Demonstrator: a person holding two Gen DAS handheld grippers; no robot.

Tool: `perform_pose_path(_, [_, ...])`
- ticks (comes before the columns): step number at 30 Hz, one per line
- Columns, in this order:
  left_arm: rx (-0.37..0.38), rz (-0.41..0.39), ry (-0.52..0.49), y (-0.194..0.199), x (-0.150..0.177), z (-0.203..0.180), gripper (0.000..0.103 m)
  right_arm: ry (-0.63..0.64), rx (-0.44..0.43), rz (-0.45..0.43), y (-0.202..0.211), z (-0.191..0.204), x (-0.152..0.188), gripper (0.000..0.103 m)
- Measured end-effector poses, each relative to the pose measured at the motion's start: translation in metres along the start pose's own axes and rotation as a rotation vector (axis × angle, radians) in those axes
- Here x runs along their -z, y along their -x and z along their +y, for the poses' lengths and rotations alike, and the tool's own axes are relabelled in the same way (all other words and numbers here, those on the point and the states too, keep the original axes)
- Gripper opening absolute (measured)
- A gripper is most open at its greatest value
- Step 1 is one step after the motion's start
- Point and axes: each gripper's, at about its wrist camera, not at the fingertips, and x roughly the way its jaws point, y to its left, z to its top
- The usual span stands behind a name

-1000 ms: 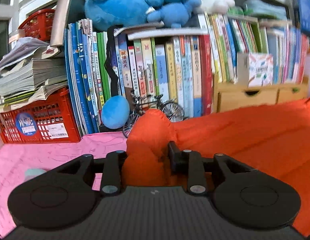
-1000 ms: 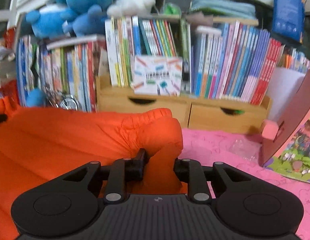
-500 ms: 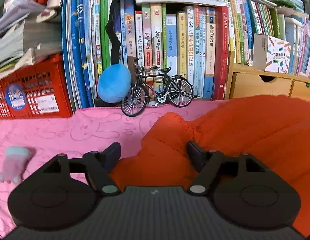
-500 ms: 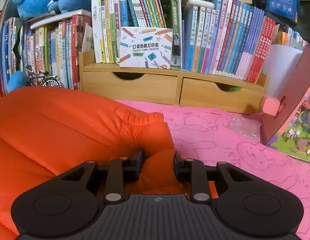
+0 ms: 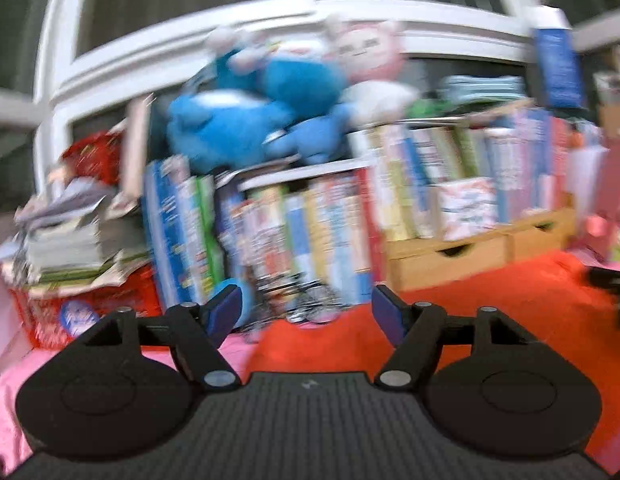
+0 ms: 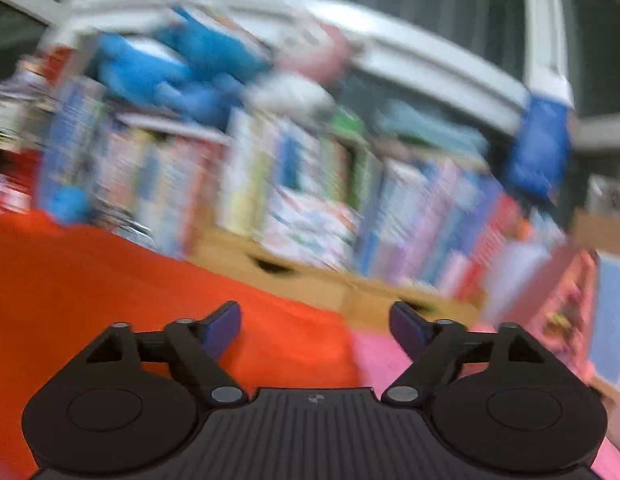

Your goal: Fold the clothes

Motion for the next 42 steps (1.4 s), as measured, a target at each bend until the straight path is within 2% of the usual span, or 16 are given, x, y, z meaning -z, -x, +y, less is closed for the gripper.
perform_pose_path(3, [0.015, 0.007, -0.141, 0.001, 0.013, -0.037, 0.075, 0.211, -0.058, -0.084, 0.024, 0.045, -0.001, 0.092])
perform_pose_path(5, [0.047, 0.020, -0.171, -0.004, 0.017, -0.048, 0.075, 0.359, -0.071, -0.138, 0.030, 0.070, 0.001, 0.094])
perform_pose_path(6, [0.062, 0.024, -0.178, -0.007, 0.017, -0.051, 0.069, 0.426, -0.075, -0.161, 0.030, 0.079, 0.001, 0.094])
perform_pose_path(8, [0.063, 0.026, -0.179, -0.013, 0.016, -0.053, 0.070, 0.477, -0.089, -0.167, 0.027, 0.088, -0.003, 0.095])
perform_pose_path(10, [0.086, 0.060, -0.154, -0.024, 0.015, -0.050, 0.072, 0.470, -0.091, -0.145, 0.016, 0.088, -0.006, 0.095])
perform_pose_path(12, [0.106, 0.112, -0.129, -0.035, 0.020, -0.050, 0.075, 0.398, -0.109, -0.088, 0.004, 0.082, -0.006, 0.095])
perform_pose_path(16, [0.103, 0.194, -0.210, -0.051, 0.043, -0.067, 0.078, 0.304, -0.153, 0.068, -0.021, 0.076, 0.009, 0.095])
perform_pose_path(18, [0.092, 0.221, -0.226, -0.054, 0.047, -0.071, 0.077, 0.324, -0.161, 0.111, -0.028, 0.081, 0.016, 0.095])
perform_pose_path(24, [0.136, 0.301, -0.188, -0.067, 0.051, -0.066, 0.078, 0.306, -0.186, 0.185, -0.039, 0.079, 0.017, 0.097])
perform_pose_path(26, [0.143, 0.311, -0.192, -0.068, 0.051, -0.066, 0.079, 0.304, -0.188, 0.192, -0.040, 0.079, 0.017, 0.097])
perform_pose_path(31, [0.163, 0.281, -0.280, -0.064, 0.055, -0.063, 0.080, 0.320, -0.184, 0.189, -0.034, 0.074, 0.022, 0.096])
perform_pose_path(37, [0.163, 0.288, -0.287, -0.059, 0.058, -0.046, 0.080, 0.332, -0.170, 0.229, -0.030, 0.044, 0.035, 0.097])
perform_pose_path(42, [0.132, 0.290, -0.296, -0.053, 0.062, -0.026, 0.080, 0.322, -0.113, 0.244, -0.027, 0.019, 0.049, 0.098])
